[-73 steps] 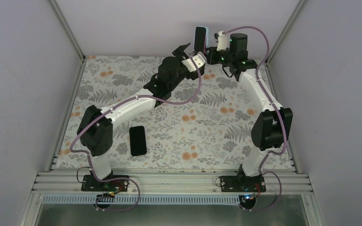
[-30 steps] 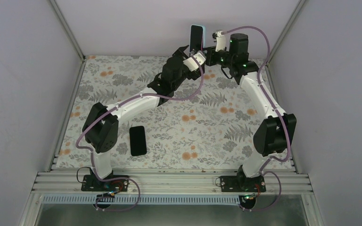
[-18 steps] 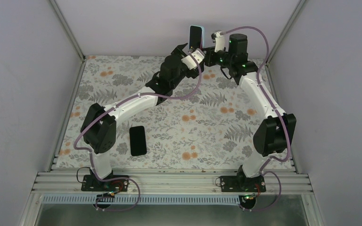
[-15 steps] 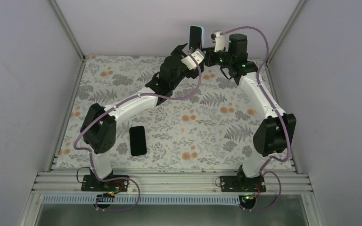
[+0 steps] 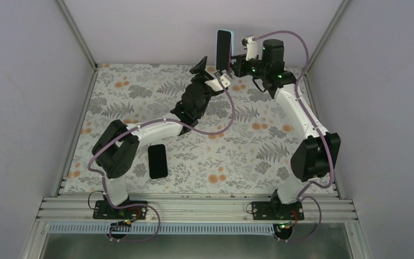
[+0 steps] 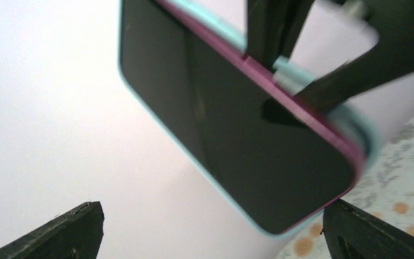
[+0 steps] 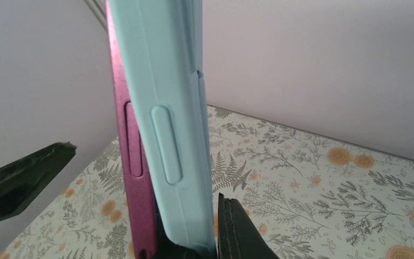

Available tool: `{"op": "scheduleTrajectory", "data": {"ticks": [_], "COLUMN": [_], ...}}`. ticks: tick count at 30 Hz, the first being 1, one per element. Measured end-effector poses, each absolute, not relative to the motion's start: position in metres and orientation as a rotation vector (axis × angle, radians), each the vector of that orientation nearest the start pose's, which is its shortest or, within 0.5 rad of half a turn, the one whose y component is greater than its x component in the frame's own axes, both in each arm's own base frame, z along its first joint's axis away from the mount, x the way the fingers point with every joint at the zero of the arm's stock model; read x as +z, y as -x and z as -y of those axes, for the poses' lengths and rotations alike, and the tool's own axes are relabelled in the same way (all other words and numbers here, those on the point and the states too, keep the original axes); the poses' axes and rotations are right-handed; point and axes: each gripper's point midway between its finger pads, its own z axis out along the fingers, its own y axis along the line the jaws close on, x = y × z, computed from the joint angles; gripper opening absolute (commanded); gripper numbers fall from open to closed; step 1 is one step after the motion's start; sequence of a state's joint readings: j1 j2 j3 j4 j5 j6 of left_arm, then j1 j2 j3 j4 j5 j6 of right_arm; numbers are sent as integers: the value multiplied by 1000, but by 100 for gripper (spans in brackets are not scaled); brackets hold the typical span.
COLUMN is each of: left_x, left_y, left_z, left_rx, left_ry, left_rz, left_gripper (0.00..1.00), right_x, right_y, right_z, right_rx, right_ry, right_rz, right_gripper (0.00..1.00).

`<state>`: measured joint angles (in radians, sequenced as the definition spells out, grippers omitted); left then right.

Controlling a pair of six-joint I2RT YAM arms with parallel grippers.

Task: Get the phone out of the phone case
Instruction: Remove the phone case from the phone.

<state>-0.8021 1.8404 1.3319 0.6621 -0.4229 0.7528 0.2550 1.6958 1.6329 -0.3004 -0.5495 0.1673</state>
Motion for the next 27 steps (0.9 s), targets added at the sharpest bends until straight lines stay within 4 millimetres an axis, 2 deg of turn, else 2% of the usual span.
{"op": "scheduleTrajectory", "data": {"ticks": [3, 7, 11, 17, 22, 24, 27], "left_x": [337, 348, 362, 359, 333, 321, 316], "left_y": [-444, -447, -447, -428, -411, -409, -407], "left_z": [337, 320, 310, 343, 368, 373, 376], "left_rx": [346, 381, 375, 223, 101, 77, 59], "left_ry": [-680, -599, -555, -712, -864, -902, -921], "left_rz": [-1218, -1191, -1150, -1126, -1146, -1170, -1183], "left_gripper": [100, 100, 100, 99, 100, 100, 100], "right_x": [348, 362, 358, 346, 340, 341, 341], "right_y": [-463, -457, -450, -455, -459, -458, -458], "right_z": [-214, -214, -221, -221, -218, -219, -219], "right_rx": [813, 821, 849, 838, 812, 815, 818], "right_ry": [461, 469, 489, 465, 439, 441, 443], "right_rz": [-1892, -1847, -1856, -1888, -1910, -1910, -1910], "right_gripper": [3, 3, 3, 3, 3, 3, 3]}}
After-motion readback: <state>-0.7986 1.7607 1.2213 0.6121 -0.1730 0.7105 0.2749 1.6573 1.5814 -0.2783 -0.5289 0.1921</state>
